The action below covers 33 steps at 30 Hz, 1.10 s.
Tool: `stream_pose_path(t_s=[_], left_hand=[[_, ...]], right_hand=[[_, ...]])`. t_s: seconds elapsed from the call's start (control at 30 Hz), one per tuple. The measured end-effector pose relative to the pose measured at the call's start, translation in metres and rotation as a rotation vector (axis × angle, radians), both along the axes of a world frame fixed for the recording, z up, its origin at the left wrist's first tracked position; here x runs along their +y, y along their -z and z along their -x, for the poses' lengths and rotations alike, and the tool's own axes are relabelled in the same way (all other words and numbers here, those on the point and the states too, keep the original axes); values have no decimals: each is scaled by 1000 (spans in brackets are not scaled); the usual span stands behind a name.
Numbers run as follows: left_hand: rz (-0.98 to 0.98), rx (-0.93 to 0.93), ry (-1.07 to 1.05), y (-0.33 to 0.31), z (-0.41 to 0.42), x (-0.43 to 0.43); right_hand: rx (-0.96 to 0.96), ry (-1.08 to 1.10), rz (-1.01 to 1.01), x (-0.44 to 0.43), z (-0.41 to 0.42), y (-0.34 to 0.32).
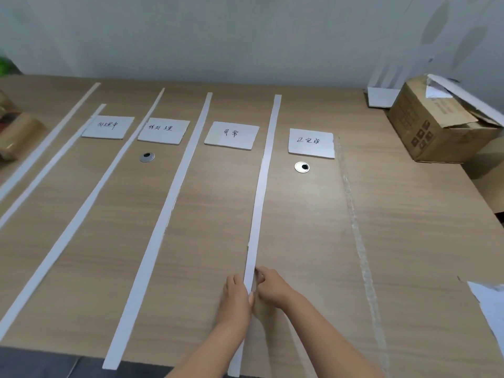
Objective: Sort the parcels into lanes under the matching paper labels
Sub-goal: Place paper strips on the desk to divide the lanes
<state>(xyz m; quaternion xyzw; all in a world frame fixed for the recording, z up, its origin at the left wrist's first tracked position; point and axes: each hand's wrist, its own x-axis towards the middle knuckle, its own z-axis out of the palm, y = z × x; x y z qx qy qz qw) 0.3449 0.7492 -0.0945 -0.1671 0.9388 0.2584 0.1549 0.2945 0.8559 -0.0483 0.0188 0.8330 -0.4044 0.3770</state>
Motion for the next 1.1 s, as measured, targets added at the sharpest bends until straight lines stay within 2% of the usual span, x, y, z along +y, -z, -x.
stream_pose_path(t_s=[0.23, 0.4, 0.6, 0.73, 0.87, 0.97, 1.1], left_hand=[[-40, 20, -30, 1, 8, 13], [24, 24, -32, 1, 9, 21], [160, 44, 66, -2, 6, 14], [220, 117, 59, -20, 3, -14], [308, 339, 72, -48, 12, -63], [274, 397, 22, -81, 22, -104], [330, 603, -39, -126, 16, -185]], right_hand=[[-55, 85, 67, 10, 0, -2], [-44, 123, 143, 15, -1, 21], [-29, 116, 77, 23, -6, 6], [114, 166, -63, 32, 3, 0], [270, 169, -97, 12, 26, -32], [396, 75, -105, -32, 38, -60], [549, -117, -113, -125, 34, -95]])
